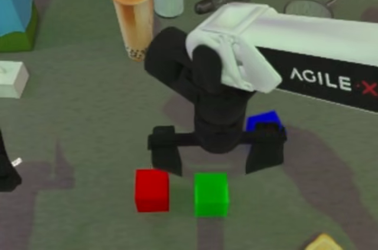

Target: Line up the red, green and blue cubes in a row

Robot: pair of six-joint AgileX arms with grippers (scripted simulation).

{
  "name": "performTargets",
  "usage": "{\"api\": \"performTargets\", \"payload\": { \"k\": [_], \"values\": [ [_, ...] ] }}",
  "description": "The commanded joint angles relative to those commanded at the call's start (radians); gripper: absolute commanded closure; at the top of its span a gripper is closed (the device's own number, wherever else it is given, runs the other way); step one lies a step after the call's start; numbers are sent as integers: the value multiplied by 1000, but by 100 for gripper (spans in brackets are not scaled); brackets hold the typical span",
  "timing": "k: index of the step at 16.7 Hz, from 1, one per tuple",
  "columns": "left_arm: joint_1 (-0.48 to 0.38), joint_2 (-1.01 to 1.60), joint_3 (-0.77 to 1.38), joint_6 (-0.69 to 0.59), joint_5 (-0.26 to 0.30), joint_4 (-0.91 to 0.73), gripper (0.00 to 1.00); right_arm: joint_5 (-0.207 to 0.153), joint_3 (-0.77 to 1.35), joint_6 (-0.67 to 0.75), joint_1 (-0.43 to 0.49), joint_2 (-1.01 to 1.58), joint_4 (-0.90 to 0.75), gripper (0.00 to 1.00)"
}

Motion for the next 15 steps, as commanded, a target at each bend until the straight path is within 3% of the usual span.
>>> {"api": "performTargets", "payload": {
  "k": [11,15],
  "values": [
    [0,0,0,0,0,0,0,-1,103,-536,-292,91,-18,0],
    [0,0,0,0,0,0,0,0,118,-605,-335,101,-18,0]
  ]
}}
